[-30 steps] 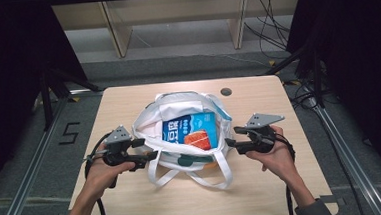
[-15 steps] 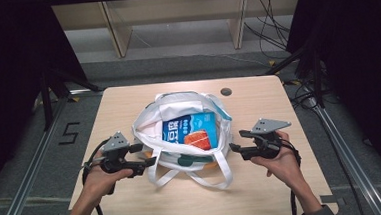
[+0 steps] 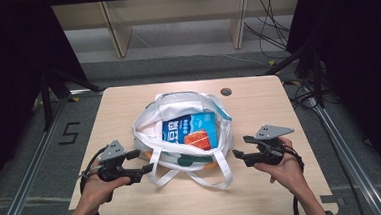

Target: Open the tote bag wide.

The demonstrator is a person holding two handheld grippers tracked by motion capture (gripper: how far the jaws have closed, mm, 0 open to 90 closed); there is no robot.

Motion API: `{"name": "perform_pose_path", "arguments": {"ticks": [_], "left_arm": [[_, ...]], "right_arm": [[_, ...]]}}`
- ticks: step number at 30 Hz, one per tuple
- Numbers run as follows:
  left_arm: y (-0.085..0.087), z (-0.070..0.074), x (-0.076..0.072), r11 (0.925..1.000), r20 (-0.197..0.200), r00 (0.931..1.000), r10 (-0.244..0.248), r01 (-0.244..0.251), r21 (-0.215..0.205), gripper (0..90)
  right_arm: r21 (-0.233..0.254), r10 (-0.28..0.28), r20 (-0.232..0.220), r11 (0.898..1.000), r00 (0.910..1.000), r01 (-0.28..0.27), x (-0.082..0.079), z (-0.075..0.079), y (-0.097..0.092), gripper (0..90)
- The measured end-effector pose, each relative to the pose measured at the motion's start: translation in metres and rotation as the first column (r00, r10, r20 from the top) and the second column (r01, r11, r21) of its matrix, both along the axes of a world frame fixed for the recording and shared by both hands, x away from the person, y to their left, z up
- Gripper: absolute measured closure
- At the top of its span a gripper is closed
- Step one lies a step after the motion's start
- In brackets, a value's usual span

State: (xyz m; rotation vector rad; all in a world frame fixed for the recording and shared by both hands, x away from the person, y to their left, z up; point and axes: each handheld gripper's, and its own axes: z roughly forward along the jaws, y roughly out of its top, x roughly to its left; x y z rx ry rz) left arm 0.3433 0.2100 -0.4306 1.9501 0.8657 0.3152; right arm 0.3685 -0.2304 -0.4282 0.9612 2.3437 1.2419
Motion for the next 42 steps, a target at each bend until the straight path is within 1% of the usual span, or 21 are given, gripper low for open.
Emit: {"name": "perform_pose_path", "arguments": {"ticks": [3, 5, 8, 10, 11, 12, 16, 17, 18, 19, 23, 26, 27, 28, 29, 30, 35, 39, 40, 41, 42], "left_arm": [[0.000, -0.001, -0.003, 1.0000, -0.006, 1.0000, -0.005, 0.005, 0.006, 27.5], [0.000, -0.003, -0.005, 1.0000, -0.008, 1.0000, -0.005, 0.005, -0.003, 27.3], [0.001, -0.005, -0.006, 0.9999, 0.005, 0.9999, -0.013, 0.013, 0.007, 27.1], [0.001, -0.007, -0.010, 0.9999, -0.004, 0.9999, 0.011, -0.011, 0.007, 27.1], [0.001, -0.008, -0.010, 0.9999, 0.001, 0.9999, 0.010, -0.010, 0.007, 27.1], [0.002, -0.010, -0.012, 0.9999, 0.006, 0.9999, 0.011, -0.011, 0.004, 27.0], [0.002, -0.014, -0.016, 1.0000, 0.010, 0.9999, -0.002, 0.002, -0.007, 25.9], [0.001, -0.015, -0.019, 0.9997, -0.004, 1.0000, 0.008, -0.008, -0.024, 25.5], [0.002, -0.016, -0.020, 0.9999, 0.000, 1.0000, 0.000, 0.000, -0.015, 25.4], [0.001, -0.018, -0.021, 0.9999, -0.001, 1.0000, -0.001, 0.001, -0.015, 25.3], [0.000, -0.022, -0.027, 0.9999, -0.008, 1.0000, -0.006, 0.006, -0.014, 24.9], [-0.001, -0.026, -0.034, 0.9999, -0.010, 1.0000, 0.000, -0.001, -0.013, 24.7], [-0.001, -0.027, -0.035, 0.9998, -0.002, 1.0000, -0.007, 0.007, -0.019, 24.7], [-0.001, -0.029, -0.037, 0.9999, 0.006, 1.0000, 0.002, -0.001, -0.014, 24.7], [0.000, -0.031, -0.037, 1.0000, 0.016, 0.9998, -0.008, 0.008, 0.002, 24.7], [-0.001, -0.033, -0.039, 1.0000, 0.018, 0.9998, -0.005, 0.005, -0.001, 24.7], [0.000, -0.041, -0.045, 0.9995, -0.003, 0.9999, 0.017, -0.017, -0.027, 24.7], [0.001, -0.048, -0.049, 0.9999, -0.009, 0.9999, 0.006, -0.006, -0.012, 24.7], [0.001, -0.049, -0.051, 0.9998, -0.017, 0.9997, 0.015, -0.015, -0.014, 24.6], [0.001, -0.051, -0.051, 0.9998, -0.008, 0.9999, 0.008, -0.008, -0.016, 24.5], [0.001, -0.052, -0.052, 0.9999, -0.006, 1.0000, 0.000, 0.000, -0.016, 24.3]], "right_arm": [[-0.006, 0.017, 0.000, 1.000, 0.9999, -0.017, -0.001, -0.002, -0.002, 34.7], [0.007, -0.002, -0.023, 1.000, 0.9997, 0.002, -0.005, -0.003, -0.002, 34.2], [-0.001, 0.003, -0.007, 1.000, 1.0000, -0.003, -0.006, -0.005, -0.005, 34.1], [0.004, -0.006, -0.020, 1.000, 0.9998, 0.006, -0.009, -0.006, -0.006, 34.1], [-0.003, -0.003, -0.005, 1.000, 1.0000, 0.003, -0.010, -0.007, -0.008, 34.1], [0.010, -0.014, -0.026, 1.000, 0.9995, 0.015, -0.013, -0.009, -0.007, 34.1], [0.001, -0.009, -0.026, 1.000, 0.9996, 0.009, -0.017, -0.014, -0.009, 34.1], [0.006, -0.015, -0.031, 1.000, 0.9994, 0.015, -0.019, -0.015, -0.009, 34.1], [0.000, -0.010, -0.019, 1.000, 0.9998, 0.010, -0.019, -0.015, -0.011, 33.9], [0.009, -0.019, -0.045, 1.000, 0.9988, 0.019, -0.022, -0.015, -0.011, 33.7], [0.015, -0.026, -0.023, 1.000, 0.9994, 0.026, -0.028, -0.017, -0.015, 32.9], [0.027, -0.034, -0.040, 0.999, 0.9986, 0.035, -0.037, -0.019, -0.016, 32.5], [0.015, -0.017, -0.015, 1.000, 0.9997, 0.017, -0.037, -0.020, -0.018, 32.5], [0.031, -0.037, -0.032, 0.999, 0.9988, 0.038, -0.041, -0.021, -0.018, 32.4], [0.020, -0.026, -0.006, 0.999, 0.9996, 0.026, -0.041, -0.023, -0.020, 32.2], [0.030, -0.033, -0.036, 0.999, 0.9988, 0.034, -0.045, -0.024, -0.019, 32.1], [0.000, -0.028, -0.019, 1.000, 0.9994, 0.028, -0.053, -0.033, -0.024, 31.5], [0.003, -0.032, -0.028, 0.999, 0.9991, 0.032, -0.059, -0.037, -0.027, 31.1], [0.009, -0.032, -0.054, 0.999, 0.9980, 0.033, -0.062, -0.037, -0.027, 31.0], [0.006, -0.033, -0.028, 0.999, 0.9990, 0.033, -0.062, -0.038, -0.028, 31.0], [0.011, -0.027, -0.049, 1.000, 0.9985, 0.027, -0.064, -0.039, -0.028, 30.9]]}}
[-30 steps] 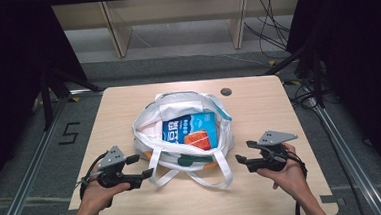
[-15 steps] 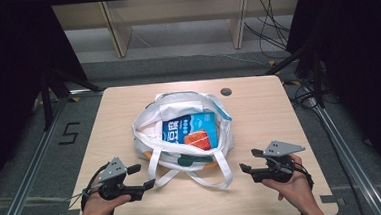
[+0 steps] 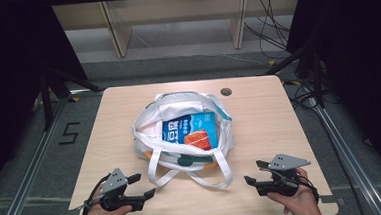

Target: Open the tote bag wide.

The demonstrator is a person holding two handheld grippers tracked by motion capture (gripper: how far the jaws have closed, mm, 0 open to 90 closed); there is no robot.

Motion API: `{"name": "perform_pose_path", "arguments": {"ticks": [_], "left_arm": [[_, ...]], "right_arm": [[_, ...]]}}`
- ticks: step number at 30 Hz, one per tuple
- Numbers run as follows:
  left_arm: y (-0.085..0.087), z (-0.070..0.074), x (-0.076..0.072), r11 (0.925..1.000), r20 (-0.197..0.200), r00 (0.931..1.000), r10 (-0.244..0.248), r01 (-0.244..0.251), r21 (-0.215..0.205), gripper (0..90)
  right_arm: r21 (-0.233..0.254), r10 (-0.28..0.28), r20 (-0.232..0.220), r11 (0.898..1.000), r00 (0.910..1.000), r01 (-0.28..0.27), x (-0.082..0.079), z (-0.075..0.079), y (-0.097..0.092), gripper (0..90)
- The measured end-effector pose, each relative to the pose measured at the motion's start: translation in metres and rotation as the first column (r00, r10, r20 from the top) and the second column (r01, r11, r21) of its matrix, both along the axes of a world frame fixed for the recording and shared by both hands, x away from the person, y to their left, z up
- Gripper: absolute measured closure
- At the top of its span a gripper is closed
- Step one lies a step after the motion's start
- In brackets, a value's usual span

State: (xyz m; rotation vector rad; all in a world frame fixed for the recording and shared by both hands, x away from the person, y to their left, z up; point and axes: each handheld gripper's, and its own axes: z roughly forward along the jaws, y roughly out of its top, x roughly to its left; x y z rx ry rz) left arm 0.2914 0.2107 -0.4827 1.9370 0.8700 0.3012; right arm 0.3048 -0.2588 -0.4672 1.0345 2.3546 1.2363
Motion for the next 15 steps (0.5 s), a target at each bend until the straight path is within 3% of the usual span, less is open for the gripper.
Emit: {"name": "perform_pose_path", "arguments": {"ticks": [1, 4, 5, 6, 7, 8, 11, 15], "left_arm": [[-0.001, -0.001, -0.002, 0.9999, -0.015, 0.9998, 0.011, -0.011, -0.004, 24.0], [0.001, -0.003, -0.005, 0.9997, -0.006, 0.9999, 0.014, -0.014, 0.018, 23.4], [0.000, -0.003, -0.006, 0.9998, -0.003, 0.9999, 0.017, -0.017, 0.007, 23.1], [0.002, -0.003, -0.006, 0.9997, 0.013, 0.9999, -0.004, 0.004, 0.024, 23.1], [-0.001, -0.004, -0.009, 0.9997, -0.005, 0.9997, 0.023, -0.023, -0.003, 23.1], [0.000, -0.004, -0.009, 0.9999, -0.001, 0.9999, 0.015, -0.015, 0.007, 23.1], [0.000, -0.006, -0.011, 0.9992, 0.004, 1.0000, 0.001, -0.001, 0.040, 22.8], [-0.003, -0.008, -0.014, 0.9996, 0.001, 1.0000, 0.003, -0.003, 0.029, 22.6]], "right_arm": [[0.005, 0.011, 0.014, 1.000, 0.9998, -0.011, 0.000, -0.002, 0.000, 30.8], [-0.004, -0.012, -0.007, 1.000, 0.9999, 0.012, -0.006, -0.006, -0.001, 30.8], [-0.017, -0.002, 0.015, 1.000, 0.9999, 0.003, -0.006, -0.007, -0.002, 30.8], [-0.023, 0.014, 0.021, 1.000, 0.9997, -0.014, -0.006, -0.008, -0.003, 30.7], [-0.006, -0.013, -0.023, 1.000, 0.9996, 0.013, -0.010, -0.009, -0.001, 30.7], [-0.022, 0.008, 0.004, 1.000, 1.0000, -0.008, -0.009, -0.010, -0.003, 30.7], [-0.027, 0.014, -0.005, 1.000, 0.9999, -0.014, -0.013, -0.013, -0.002, 30.1], [-0.035, 0.031, -0.010, 0.999, 0.9995, -0.031, -0.017, -0.017, -0.001, 29.0]]}}
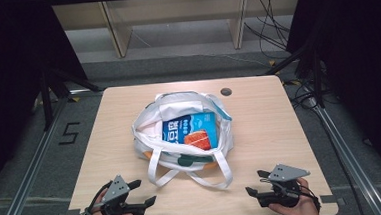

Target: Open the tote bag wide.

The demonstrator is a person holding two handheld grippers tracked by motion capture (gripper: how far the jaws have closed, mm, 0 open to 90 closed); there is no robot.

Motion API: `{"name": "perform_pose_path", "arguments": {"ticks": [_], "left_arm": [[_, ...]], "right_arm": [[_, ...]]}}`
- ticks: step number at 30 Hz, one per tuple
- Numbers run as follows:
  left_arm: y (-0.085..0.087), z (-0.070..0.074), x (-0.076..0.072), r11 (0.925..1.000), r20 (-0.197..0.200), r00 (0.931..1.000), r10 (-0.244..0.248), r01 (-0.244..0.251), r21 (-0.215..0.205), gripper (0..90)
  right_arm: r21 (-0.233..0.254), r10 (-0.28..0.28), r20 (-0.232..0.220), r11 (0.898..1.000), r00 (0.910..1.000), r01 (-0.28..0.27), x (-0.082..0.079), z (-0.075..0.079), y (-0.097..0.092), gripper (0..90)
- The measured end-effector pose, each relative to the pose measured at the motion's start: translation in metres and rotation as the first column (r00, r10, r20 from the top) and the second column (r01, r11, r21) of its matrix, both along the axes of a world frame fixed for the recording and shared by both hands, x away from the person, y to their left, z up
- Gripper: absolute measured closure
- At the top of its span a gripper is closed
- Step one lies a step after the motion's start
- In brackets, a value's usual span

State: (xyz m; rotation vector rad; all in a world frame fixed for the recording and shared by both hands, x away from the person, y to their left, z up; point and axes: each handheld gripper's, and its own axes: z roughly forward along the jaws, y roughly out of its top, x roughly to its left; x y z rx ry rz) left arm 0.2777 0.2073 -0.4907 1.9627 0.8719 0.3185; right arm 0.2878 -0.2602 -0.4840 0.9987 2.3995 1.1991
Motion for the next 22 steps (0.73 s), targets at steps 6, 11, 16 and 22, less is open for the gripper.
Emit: {"name": "perform_pose_path", "arguments": {"ticks": [6, 11, 16, 22], "left_arm": [[0.0006, -0.0021, 0.0007, 0.9998, -0.002, 1.0000, -0.003, 0.003, 0.022, 22.3], [0.0016, -0.0032, 0.0027, 0.9993, -0.003, 1.0000, -0.009, 0.009, 0.037, 22.2], [0.0020, -0.0038, 0.0024, 0.9994, -0.018, 0.9998, 0.008, -0.007, 0.032, 22.2], [0.0032, -0.0046, 0.0044, 0.9994, -0.007, 1.0000, 0.003, -0.003, 0.035, 22.2]], "right_arm": [[0.004, -0.013, -0.016, 1.000, 0.9998, 0.013, -0.0047, -0.0021, 0.0016, 28.9], [-0.005, 0.017, -0.004, 1.000, 0.9999, -0.017, -0.0022, -0.0032, 0.0022, 28.9], [-0.014, 0.008, 0.010, 1.000, 0.9999, -0.008, -0.0019, -0.0037, 0.0020, 28.9], [-0.016, 0.014, -0.007, 1.000, 0.9999, -0.014, -0.0012, -0.0045, 0.0017, 28.9]]}}
